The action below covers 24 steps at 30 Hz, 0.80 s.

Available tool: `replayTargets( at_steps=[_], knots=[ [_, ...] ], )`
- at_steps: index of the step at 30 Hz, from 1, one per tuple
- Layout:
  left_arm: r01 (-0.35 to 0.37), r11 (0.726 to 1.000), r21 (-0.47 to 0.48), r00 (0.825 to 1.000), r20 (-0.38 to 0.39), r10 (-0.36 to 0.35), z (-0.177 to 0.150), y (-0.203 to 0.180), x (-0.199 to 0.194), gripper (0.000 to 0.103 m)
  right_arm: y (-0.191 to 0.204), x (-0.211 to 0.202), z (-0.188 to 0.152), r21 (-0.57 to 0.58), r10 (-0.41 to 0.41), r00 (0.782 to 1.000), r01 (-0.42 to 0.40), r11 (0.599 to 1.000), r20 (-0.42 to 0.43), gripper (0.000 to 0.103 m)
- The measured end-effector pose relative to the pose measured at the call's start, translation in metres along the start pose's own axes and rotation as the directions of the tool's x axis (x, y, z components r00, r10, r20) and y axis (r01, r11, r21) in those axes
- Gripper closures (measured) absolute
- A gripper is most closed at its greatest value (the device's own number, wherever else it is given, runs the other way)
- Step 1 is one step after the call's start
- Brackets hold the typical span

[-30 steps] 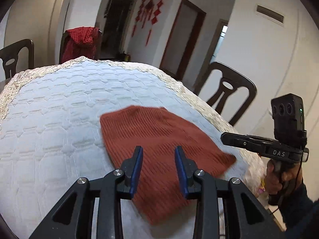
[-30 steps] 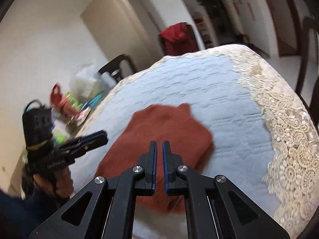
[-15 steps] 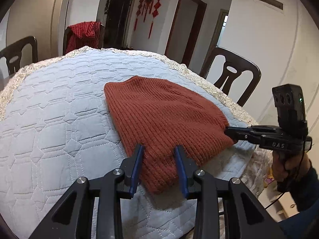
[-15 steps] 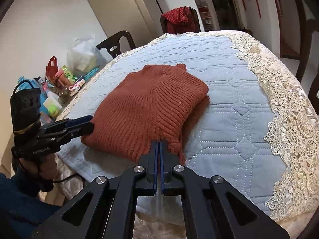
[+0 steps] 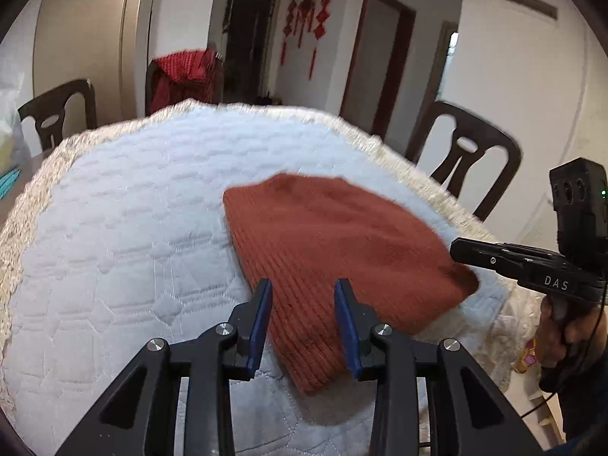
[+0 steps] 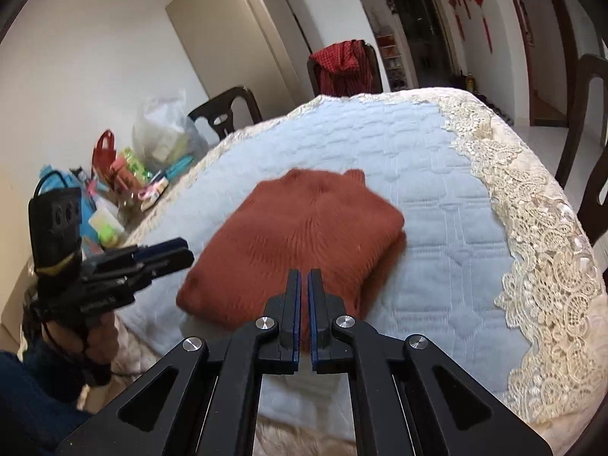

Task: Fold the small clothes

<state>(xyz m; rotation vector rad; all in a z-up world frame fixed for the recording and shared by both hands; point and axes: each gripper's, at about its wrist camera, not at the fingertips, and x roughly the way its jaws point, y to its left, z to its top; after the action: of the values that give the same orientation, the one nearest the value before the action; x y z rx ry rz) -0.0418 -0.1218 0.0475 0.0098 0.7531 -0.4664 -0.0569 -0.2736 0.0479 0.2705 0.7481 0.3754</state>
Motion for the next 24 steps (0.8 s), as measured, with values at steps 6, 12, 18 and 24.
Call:
replayTargets(
  at_steps=[6, 12, 18, 24],
  knots=[
    [-0.006, 1.0, -0.019, 1.0, -0.007, 0.006, -0.002, 0.001, 0.0, 0.066, -0.009, 0.014, -0.005, 0.038, -0.004, 0.999, 0.006, 0.999, -0.047, 0.1],
    [-0.013, 1.0, -0.025, 1.0, 0.016, 0.013, 0.008, 0.001, -0.004, 0.066, -0.007, 0.008, 0.003, 0.035, -0.009, 1.0, 0.01, 0.999, -0.028, 0.1],
    [-0.017, 0.999, -0.03, 1.0, 0.007, 0.017, 0.012, 0.003, 0.006, 0.066, -0.011, 0.015, 0.011, 0.058, -0.004, 1.0, 0.005, 0.998, -0.018, 0.1],
    [-0.015, 0.999, -0.041, 1.0, -0.016, 0.015, 0.005, 0.006, 0.014, 0.064, -0.024, 0.027, 0.005, 0.109, 0.027, 0.999, -0.022, 0.994, -0.041, 0.1]
  ],
)
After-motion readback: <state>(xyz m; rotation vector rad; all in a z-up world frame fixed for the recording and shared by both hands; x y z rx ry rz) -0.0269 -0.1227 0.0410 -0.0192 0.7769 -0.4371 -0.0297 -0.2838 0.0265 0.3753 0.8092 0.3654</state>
